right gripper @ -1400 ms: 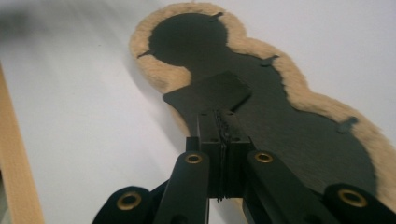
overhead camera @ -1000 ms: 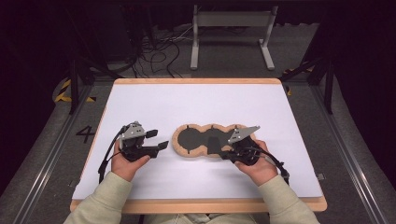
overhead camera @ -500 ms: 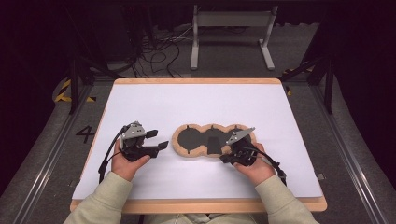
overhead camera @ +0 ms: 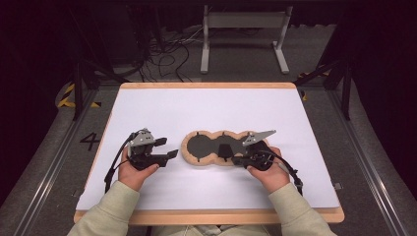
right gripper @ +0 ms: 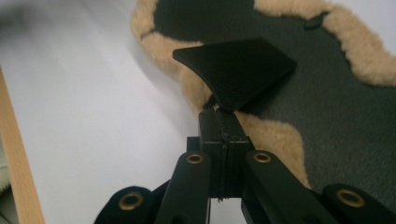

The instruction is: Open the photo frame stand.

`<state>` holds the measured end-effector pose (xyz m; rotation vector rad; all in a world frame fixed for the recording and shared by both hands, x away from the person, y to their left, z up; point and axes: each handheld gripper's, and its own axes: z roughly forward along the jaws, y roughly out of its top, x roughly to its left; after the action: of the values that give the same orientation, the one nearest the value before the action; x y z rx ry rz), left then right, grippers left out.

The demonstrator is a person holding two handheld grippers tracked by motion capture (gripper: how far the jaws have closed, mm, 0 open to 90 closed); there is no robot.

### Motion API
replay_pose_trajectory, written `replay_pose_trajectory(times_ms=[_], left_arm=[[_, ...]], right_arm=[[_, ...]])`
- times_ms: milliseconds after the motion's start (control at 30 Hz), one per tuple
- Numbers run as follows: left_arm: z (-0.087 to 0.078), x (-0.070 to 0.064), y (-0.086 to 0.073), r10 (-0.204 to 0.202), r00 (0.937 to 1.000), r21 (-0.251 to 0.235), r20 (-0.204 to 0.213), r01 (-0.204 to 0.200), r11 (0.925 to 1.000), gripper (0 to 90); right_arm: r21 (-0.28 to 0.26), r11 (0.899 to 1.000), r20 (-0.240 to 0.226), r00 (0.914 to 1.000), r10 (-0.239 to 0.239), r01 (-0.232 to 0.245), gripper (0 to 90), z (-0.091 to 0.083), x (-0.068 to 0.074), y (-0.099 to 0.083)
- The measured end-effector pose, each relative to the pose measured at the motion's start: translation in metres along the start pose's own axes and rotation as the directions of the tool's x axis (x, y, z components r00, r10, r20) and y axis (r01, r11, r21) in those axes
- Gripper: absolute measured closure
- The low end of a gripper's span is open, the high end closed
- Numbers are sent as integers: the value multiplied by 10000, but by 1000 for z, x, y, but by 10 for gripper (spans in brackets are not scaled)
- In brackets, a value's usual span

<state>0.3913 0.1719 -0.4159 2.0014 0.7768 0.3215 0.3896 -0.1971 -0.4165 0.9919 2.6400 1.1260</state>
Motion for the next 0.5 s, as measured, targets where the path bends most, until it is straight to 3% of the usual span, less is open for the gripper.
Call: replay_pose_trajectory(times_ms=[300, 500], left_arm=[[-1, 0, -1, 12, 10000, 48, 8, -12, 10000, 355], [-1, 0, -2, -45, 10000, 123, 8, 45, 9999, 353]], right_arm=[[-688, 9972, 181, 9995, -264, 276, 900, -5, 5, 14], [-734, 9966, 274, 9990, -350, 369, 900, -9, 6, 15]])
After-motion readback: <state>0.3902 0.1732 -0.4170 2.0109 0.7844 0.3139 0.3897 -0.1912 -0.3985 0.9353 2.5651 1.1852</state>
